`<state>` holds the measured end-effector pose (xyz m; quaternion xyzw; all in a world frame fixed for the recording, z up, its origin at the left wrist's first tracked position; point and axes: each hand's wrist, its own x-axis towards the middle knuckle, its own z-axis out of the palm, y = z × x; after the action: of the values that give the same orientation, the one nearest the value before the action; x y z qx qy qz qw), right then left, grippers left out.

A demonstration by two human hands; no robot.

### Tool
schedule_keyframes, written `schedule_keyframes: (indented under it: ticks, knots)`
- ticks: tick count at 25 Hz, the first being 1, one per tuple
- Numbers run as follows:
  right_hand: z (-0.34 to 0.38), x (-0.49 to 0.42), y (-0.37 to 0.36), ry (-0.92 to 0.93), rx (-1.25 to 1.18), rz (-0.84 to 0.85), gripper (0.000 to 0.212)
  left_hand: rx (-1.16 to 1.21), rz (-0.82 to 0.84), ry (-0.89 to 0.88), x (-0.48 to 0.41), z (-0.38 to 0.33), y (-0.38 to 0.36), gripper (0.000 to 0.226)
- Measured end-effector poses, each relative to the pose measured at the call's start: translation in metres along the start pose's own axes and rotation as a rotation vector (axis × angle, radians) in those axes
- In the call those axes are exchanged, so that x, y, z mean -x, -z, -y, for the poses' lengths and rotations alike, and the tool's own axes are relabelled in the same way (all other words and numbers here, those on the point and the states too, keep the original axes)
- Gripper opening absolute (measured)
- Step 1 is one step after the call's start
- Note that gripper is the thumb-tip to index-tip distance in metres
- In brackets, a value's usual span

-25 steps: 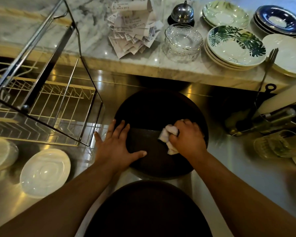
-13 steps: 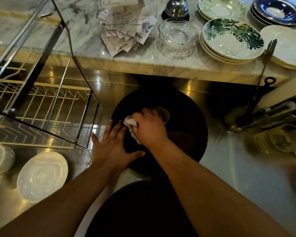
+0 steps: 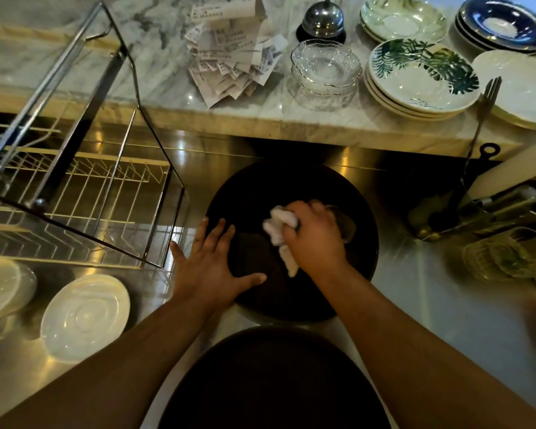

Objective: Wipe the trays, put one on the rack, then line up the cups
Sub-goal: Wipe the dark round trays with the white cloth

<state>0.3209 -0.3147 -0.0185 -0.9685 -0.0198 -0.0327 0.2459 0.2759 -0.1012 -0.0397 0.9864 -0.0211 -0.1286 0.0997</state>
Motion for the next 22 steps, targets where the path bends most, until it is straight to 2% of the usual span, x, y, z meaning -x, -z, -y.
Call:
schedule_keyframes:
  ticks: [3, 7, 9, 12, 15, 16, 18, 20, 22]
  knots:
    - [0.046, -0.007, -0.025, 0.209, 0.055, 0.101, 0.03, 0.024, -0.001, -0.002, 0.001, -0.001, 0.0, 0.123]
    - [0.038, -0.003, -0.037, 0.265, 0.158, 0.173, 0.029, 0.038, -0.016, 0.0, 0.0, 0.0, -0.001, 0.121]
    - [0.009, -0.012, -0.028, 0.203, 0.184, 0.158, 0.031, 0.02, -0.012, 0.003, 0.0, 0.001, -0.002, 0.123]
    - [-0.031, -0.033, -0.012, 0.011, 0.273, 0.12, 0.033, 0.016, -0.015, 0.007, -0.001, 0.0, -0.001, 0.126]
    - [-0.032, -0.033, -0.004, -0.065, 0.237, 0.047, 0.029, 0.01, -0.015, 0.008, -0.001, -0.003, 0.001, 0.125]
    - [-0.022, -0.026, -0.002, -0.043, 0.178, 0.024, 0.026, 0.003, -0.013, 0.008, -0.001, -0.003, 0.001, 0.125]
    - [0.002, -0.004, -0.005, 0.141, 0.093, 0.042, 0.024, 0.005, -0.013, 0.008, -0.002, -0.002, 0.001, 0.123]
    - [0.022, 0.023, -0.013, 0.33, 0.106, 0.171, 0.028, 0.035, -0.021, 0.003, -0.001, -0.002, 0.001, 0.117]
    - [0.025, 0.032, -0.018, 0.356, 0.125, 0.253, 0.032, 0.038, -0.027, 0.002, -0.001, -0.002, 0.001, 0.116]
